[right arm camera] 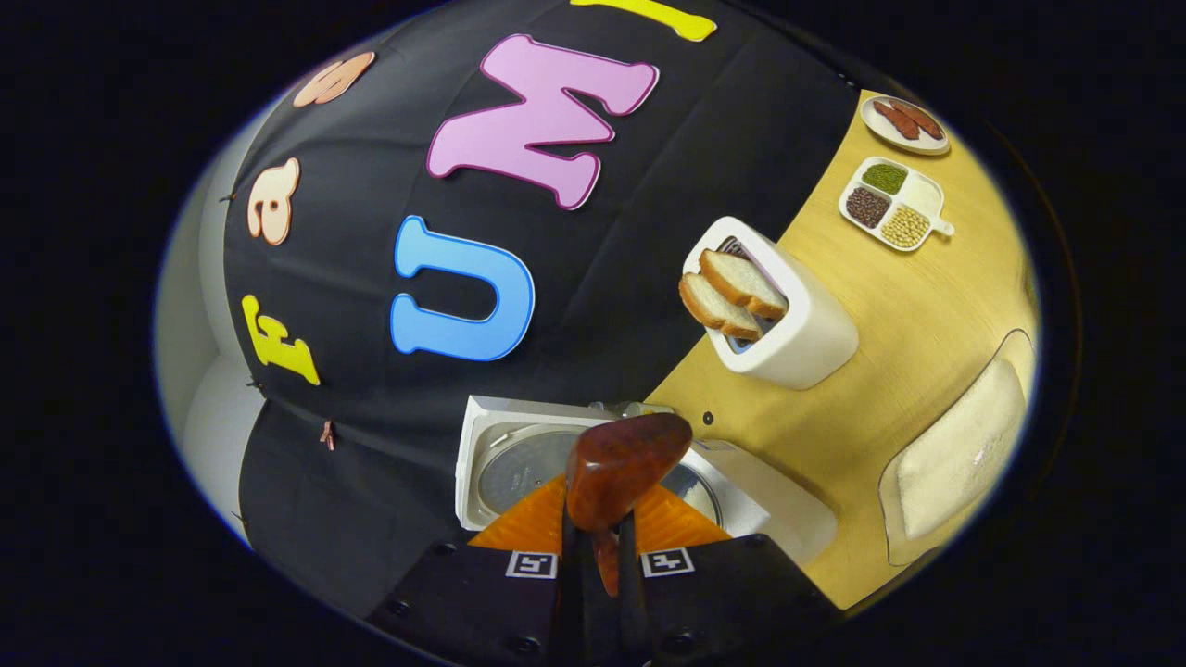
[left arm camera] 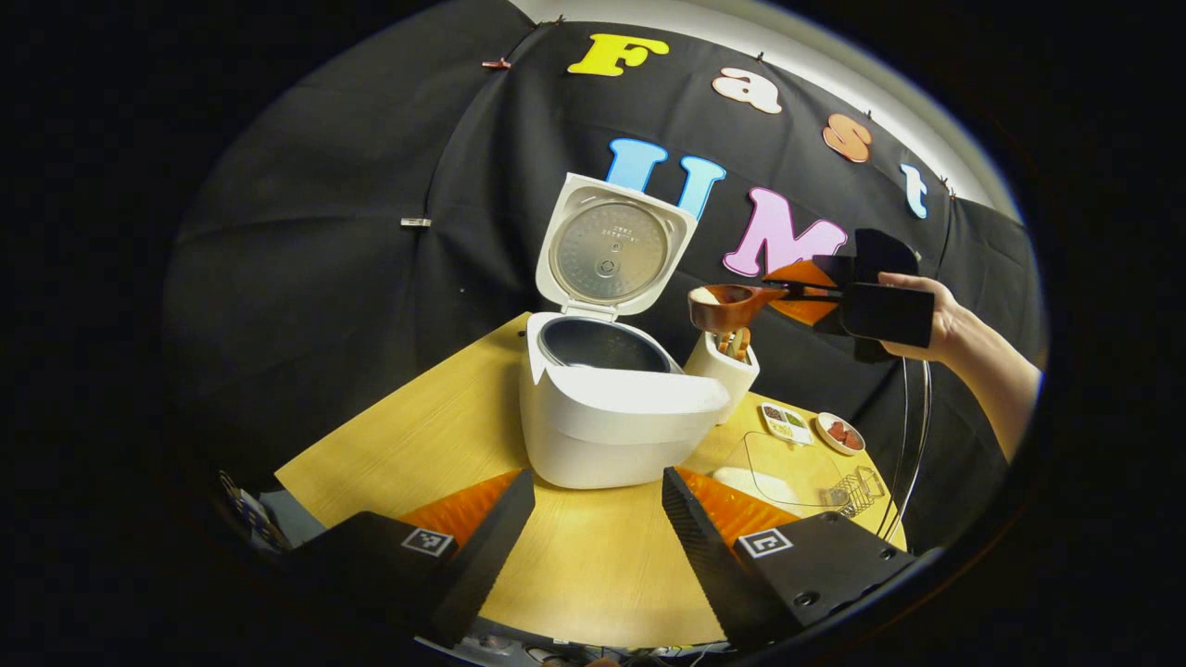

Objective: Close the left gripper, press the button to open the rice cooker; take a wooden spoon from the chopstick holder with the right hand, scoop a spoonful of rice and pour it into the rice cooker, then put the wooden spoon back into the chopstick holder.

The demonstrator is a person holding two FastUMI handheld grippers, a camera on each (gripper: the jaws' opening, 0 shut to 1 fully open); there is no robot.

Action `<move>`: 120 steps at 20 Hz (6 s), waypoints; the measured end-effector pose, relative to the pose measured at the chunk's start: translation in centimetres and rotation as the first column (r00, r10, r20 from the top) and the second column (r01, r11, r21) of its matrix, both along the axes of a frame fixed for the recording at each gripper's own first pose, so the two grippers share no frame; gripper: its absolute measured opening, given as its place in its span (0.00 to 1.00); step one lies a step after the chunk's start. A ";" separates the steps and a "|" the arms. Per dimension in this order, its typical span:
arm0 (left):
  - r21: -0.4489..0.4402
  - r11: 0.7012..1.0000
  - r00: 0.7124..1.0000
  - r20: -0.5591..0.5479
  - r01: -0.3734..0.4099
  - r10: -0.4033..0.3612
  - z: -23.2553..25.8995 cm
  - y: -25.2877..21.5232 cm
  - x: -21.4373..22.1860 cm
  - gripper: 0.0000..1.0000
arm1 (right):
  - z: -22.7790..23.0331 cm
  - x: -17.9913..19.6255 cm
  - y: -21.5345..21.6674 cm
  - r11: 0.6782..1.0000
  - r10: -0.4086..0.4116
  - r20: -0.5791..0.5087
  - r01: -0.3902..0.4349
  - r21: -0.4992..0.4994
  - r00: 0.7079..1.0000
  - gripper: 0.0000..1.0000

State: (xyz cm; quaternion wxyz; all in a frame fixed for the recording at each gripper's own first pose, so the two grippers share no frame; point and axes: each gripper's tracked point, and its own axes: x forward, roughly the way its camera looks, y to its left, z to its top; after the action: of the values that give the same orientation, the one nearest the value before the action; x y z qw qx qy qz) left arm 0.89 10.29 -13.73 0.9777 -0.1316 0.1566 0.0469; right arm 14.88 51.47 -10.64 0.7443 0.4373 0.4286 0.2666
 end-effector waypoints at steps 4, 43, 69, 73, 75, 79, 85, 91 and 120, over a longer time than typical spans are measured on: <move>-0.026 0.999 1.000 -0.011 -0.025 0.025 -0.2 1.3 0.3 0.96 | -0.5 0.6 3.6 0.999 0.022 0.063 -0.020 -0.044 0.998 0.18; 0.089 0.996 1.000 -0.003 -0.024 0.025 0.7 5.2 -0.2 0.98 | -4.9 -8.9 13.8 0.687 0.721 0.659 -0.103 -0.719 0.213 0.18; 0.031 0.999 0.997 0.072 0.017 -0.020 4.5 -7.1 1.4 0.96 | 8.1 1.8 -22.5 0.840 0.290 0.753 0.220 -0.496 0.591 0.18; 0.021 0.999 0.999 0.031 0.024 -0.025 3.9 -9.4 1.4 0.96 | 6.4 3.7 -29.9 0.827 0.198 0.724 0.284 -0.485 0.660 0.18; 0.040 0.999 1.000 0.011 0.022 -0.022 3.6 -10.4 1.3 0.96 | 5.2 4.8 -33.3 0.819 0.157 0.707 0.309 -0.483 0.689 0.18; 0.049 0.999 1.000 -0.012 0.000 0.001 3.4 -12.0 1.1 0.96 | 2.7 7.0 -38.6 0.801 0.084 0.674 0.352 -0.483 0.734 0.18; 0.078 0.996 0.998 -0.046 -0.046 0.049 3.3 -12.8 0.2 0.95 | -2.2 9.2 -43.7 0.782 -0.010 0.598 0.379 -0.495 0.801 0.14; 0.105 0.990 0.993 -0.061 -0.098 0.105 4.0 -13.1 0.4 0.96 | -8.0 9.7 -46.8 0.769 -0.081 0.506 0.377 -0.517 0.858 0.18; 0.235 0.960 0.983 0.138 -0.153 0.123 13.8 -7.7 8.2 0.95 | -11.1 2.9 -51.4 0.652 -0.072 0.469 0.397 -0.646 0.880 0.98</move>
State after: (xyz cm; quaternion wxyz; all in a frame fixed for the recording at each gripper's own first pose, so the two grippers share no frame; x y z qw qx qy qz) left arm 9.10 2.57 0.10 0.9886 -0.0233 0.0801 0.1257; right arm 17.82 0.02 -21.76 0.9553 0.0946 0.2739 0.0576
